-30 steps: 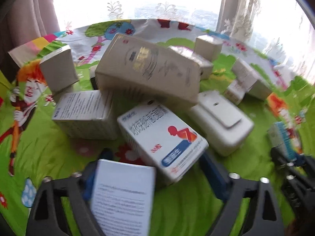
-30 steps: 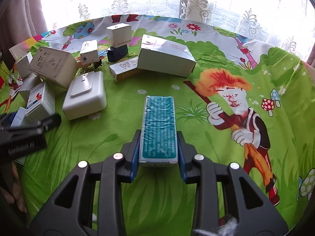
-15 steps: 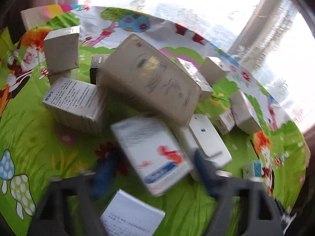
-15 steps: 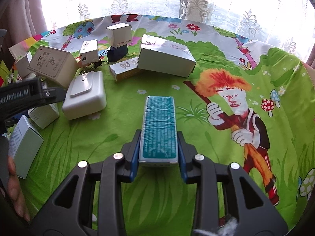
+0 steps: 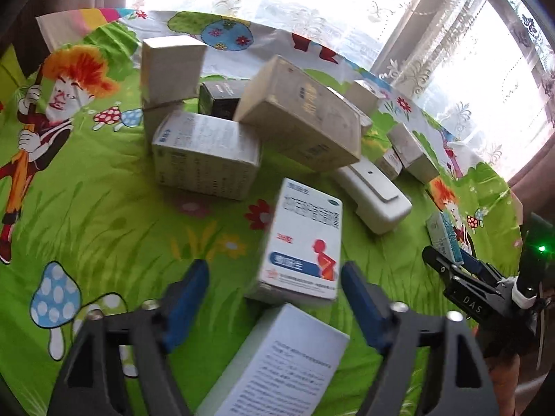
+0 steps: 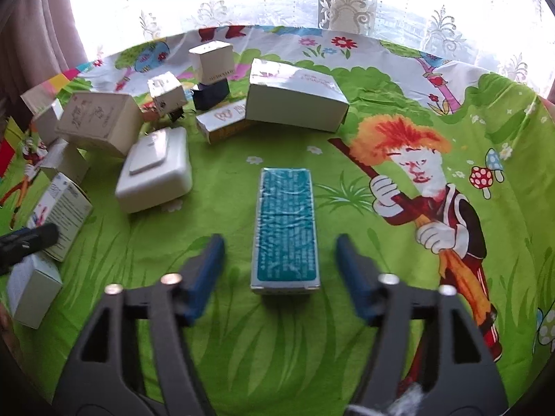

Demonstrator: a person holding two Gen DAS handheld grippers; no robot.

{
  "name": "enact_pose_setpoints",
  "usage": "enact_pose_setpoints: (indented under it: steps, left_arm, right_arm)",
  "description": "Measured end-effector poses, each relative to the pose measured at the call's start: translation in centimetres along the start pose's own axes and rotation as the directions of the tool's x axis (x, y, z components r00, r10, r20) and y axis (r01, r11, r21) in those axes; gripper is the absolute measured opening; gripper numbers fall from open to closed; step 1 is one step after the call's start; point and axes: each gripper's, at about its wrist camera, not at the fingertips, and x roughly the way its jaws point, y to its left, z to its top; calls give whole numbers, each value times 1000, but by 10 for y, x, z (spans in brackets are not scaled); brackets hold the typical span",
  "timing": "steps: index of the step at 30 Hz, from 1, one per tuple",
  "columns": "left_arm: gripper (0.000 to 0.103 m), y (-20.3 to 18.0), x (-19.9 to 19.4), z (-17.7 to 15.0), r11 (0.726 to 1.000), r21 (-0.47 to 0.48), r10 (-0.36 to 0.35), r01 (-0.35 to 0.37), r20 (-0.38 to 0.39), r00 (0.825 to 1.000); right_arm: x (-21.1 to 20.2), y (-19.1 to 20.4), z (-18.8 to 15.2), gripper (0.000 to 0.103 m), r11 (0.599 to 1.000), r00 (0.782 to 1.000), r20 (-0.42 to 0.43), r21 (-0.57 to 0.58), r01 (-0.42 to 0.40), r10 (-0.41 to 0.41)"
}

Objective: Organize rigid objects
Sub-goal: 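Lift the teal box with the right gripper while the left gripper lifts the white box, then carry both held boxes over to the purple-rimmed storage box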

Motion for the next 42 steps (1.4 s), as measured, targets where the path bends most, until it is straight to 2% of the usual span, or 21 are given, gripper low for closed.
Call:
enact_pose_setpoints:
  steps: [3, 5, 7, 9, 12, 14, 15, 17, 18, 20, 21, 22, 24, 25, 28, 30, 31, 37, 42]
  left_arm:
    - [81, 8, -14, -2, 996, 29, -80, 80, 0, 997]
    - [81, 18, -27, -2, 994, 11, -111, 111, 2, 994]
    - [81, 21, -42, -9, 991, 37, -126, 126, 2, 992]
    - [82, 15, -57, -26, 986, 141, -94, 93, 7, 996]
    - [84, -1, -60, -58, 941, 338, -29, 32, -15, 999]
    - [84, -8, -53, -67, 918, 396, 7, -1, -12, 1000]
    - [80, -10, -47, -69, 917, 398, -10, 18, -24, 1000]
    - [44, -15, -40, -68, 921, 386, -49, 61, -40, 998]
    - [42, -22, -38, -67, 917, 399, -25, 27, -12, 1000]
    - [42, -31, -29, -55, 915, 401, -40, 46, -23, 999]
    - [42, -33, -22, -47, 918, 391, -58, 66, -32, 998]
    - [42, -35, -15, -39, 921, 384, -58, 64, -27, 998]
    - [42, -39, -3, -24, 928, 369, -50, 53, -19, 999]
    - [42, -43, 4, -15, 934, 354, -50, 53, -19, 999]
    - [42, -49, 20, 3, 953, 301, -41, 43, -13, 999]
    - [42, -52, 17, 0, 959, 273, -76, 82, -32, 997]
    - [42, -54, 10, -8, 957, 270, -103, 108, -33, 994]
    - [42, -51, -22, -60, 950, 291, -109, 112, -24, 994]
    - [42, -57, -37, -78, 952, 291, -93, 99, -32, 995]
  right_arm:
    - [1, 0, 0, 75, 1000, 1000, -2, -1, 8, -8]
    - [1, 0, 0, 76, 1000, 1000, -3, 2, 8, -8]
    - [1, -1, 0, 76, 1000, 1000, -4, 2, 10, -10]
    - [2, -1, 0, 77, 1000, 1000, -4, 2, 10, -10]
    - [2, -1, 0, 77, 1000, 1000, -4, 2, 9, -9]
    - [1, -1, 0, 78, 1000, 1000, -4, 1, 9, -9]
    - [1, -1, 0, 78, 1000, 1000, -4, 2, 10, -10]
    - [1, -1, 0, 78, 1000, 1000, -4, 2, 10, -10]
    - [1, -1, 0, 77, 1000, 1000, -4, 2, 10, -10]
    - [1, -1, 0, 74, 1000, 1000, -3, 4, 14, -14]
    - [0, -3, 0, 66, 1000, 1000, 2, 8, 14, -14]
    - [-1, -3, 0, 52, 1000, 1000, 8, 12, 15, -15]
    - [-3, -5, 0, 40, 1000, 1000, 17, 21, 12, -12]
    - [-3, -5, 0, 37, 1000, 1000, 18, 25, 7, -7]
    - [-4, -4, 0, 37, 1000, 1000, 23, 18, -8, 8]
    - [-8, -2, -2, 37, 997, 997, 27, 17, -78, 77]
    - [-11, -2, -6, 37, 995, 995, 28, 21, -98, 97]
    - [-47, 13, -48, 37, 992, 992, 16, -24, -123, 123]
    - [-67, 3, -73, 37, 997, 997, 6, 5, -77, 77]
